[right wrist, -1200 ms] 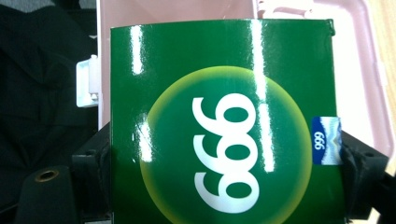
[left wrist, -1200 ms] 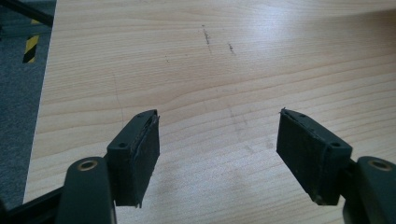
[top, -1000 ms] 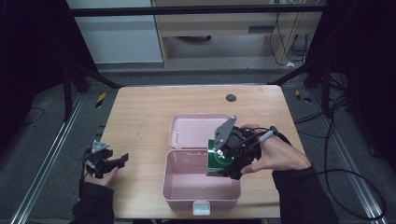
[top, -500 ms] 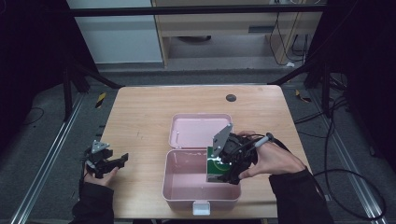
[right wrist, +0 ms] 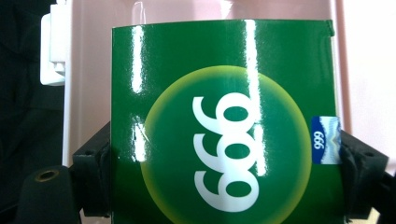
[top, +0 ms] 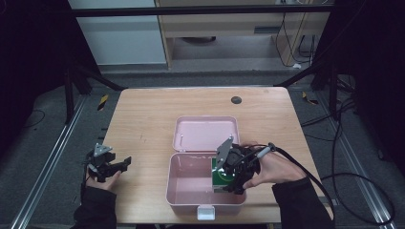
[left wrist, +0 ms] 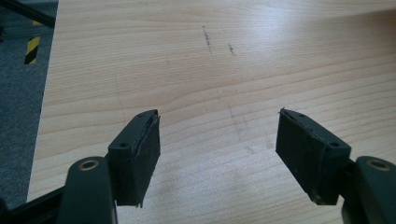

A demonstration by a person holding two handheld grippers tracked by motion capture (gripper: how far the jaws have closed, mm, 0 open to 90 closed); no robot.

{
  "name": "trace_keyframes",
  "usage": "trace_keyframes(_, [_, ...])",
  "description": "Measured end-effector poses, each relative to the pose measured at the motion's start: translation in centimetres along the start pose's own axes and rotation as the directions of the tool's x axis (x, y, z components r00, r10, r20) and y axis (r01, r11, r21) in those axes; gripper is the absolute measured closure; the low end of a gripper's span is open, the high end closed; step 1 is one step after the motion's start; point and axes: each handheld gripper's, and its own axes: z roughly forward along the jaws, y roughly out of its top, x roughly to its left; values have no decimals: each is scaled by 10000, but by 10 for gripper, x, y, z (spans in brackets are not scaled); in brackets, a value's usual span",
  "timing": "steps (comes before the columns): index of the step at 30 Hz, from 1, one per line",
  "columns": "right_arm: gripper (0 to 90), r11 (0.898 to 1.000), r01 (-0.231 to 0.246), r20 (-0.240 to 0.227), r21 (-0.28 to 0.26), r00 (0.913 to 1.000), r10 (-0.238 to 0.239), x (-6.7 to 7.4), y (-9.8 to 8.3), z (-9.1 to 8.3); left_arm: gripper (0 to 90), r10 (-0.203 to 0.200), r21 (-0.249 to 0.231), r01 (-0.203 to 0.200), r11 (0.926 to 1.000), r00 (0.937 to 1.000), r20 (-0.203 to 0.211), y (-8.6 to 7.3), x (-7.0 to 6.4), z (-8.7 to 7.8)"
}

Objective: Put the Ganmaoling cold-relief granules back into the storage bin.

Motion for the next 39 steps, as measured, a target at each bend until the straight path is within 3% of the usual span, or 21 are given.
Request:
trace_keyframes(8, [157, 9999, 157, -8, 36, 9999, -157, 1, 2, 9, 299, 1, 0, -1, 10000, 10000, 10, 0, 0, 0])
trace_keyframes(11, [156, 9999, -77, -95, -154, 9999, 76, 0, -3, 12, 299, 42, 12, -42, 10000, 10000, 4, 0, 1, 0])
trace_keyframes(15, [155, 9999, 11, -50, 131, 10000, -10, 1, -6, 17, 298, 42, 20, -42, 10000, 10000, 0, 0, 0, 0])
trace_keyframes(23, [154, 9997, -225, -251, 24, 9994, 226, 0, -12, 25, 299, 48, 38, -48, 10000, 10000, 10, 0, 0, 0])
trace_keyframes(39, [141, 9961, -217, -406, 855, 9989, 252, -3, -10, 40, 298, 51, 22, -51, 10000, 10000, 14, 0, 0, 0])
